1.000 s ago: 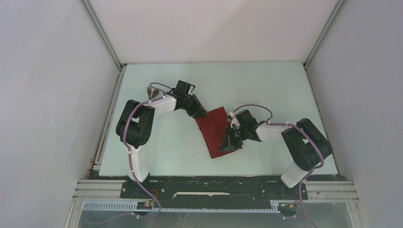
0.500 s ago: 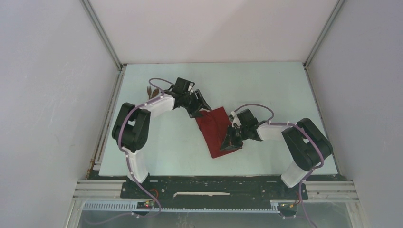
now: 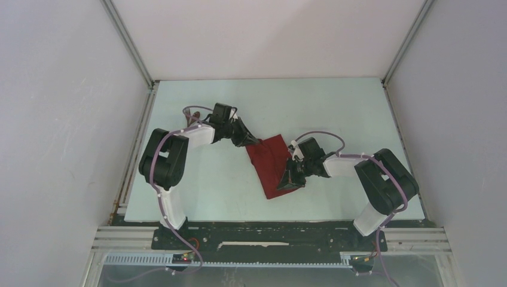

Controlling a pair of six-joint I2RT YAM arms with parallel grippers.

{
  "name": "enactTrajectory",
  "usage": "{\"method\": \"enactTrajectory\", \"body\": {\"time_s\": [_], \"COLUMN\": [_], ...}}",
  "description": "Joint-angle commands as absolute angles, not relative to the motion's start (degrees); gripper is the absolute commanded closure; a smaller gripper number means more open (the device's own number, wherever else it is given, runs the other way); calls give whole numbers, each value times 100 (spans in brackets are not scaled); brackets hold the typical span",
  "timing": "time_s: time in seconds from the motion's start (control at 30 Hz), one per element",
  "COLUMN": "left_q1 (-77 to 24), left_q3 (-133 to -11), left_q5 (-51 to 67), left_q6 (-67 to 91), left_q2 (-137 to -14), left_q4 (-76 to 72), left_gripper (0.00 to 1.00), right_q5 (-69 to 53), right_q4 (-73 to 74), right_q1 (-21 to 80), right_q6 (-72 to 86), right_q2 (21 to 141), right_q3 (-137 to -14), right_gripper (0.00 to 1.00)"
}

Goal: Fold the napkin into a case and place the utensils inside
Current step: Smooth out the 2/3-rectangle-folded napkin at the center of the board.

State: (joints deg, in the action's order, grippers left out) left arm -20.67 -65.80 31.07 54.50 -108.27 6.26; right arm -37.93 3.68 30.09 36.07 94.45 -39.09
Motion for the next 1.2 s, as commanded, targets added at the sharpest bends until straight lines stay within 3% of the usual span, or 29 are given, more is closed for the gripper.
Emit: {"method": "enactTrajectory", "body": {"time_s": [0.0,0.27,0.37,0.47,0.6,0.7,0.77,0.93,1.17], "left_q1": [-2081,-2085,-2083,-2083,-2083,-2083,-2085,-2087,-2066], "left_q3": [-6845,-6975,-7055,-7101,-7084,-7092,-7099,-7148,-7194], "left_q5": [3305,3425,3414,3444,3464,3491,3486,3454,3346], "left_q6": [5537,5764,5769,5774,5741,5739,5731,5805,5800], "left_q2": [-11061,-11477,-11631,-11768,-11868,-11929,-11936,-12012,-12141], "left_q4": [159,-223,-246,-255,-255,-255,-255,-255,-169], "left_gripper": [93,94,94,94,94,94,94,95,98], "right_q5": [-3725,-3692,-3652,-3444,-2703,-2156,-2234,-3904,-4725], "right_q4": [357,358,430,908,2103,2524,2260,621,-1162], "right_q1": [3006,3047,3059,3055,3061,3197,3328,3587,3869], "right_q6": [3475,3481,3475,3307,2729,2379,2363,3176,3585], "right_q2": [9257,9205,9178,8984,8346,8026,8100,8985,10087], "right_q3": [-3890,-3902,-3899,-4010,-4435,-4830,-4981,-5234,-5212], "right_gripper": [100,100,94,80,51,40,36,36,35]}}
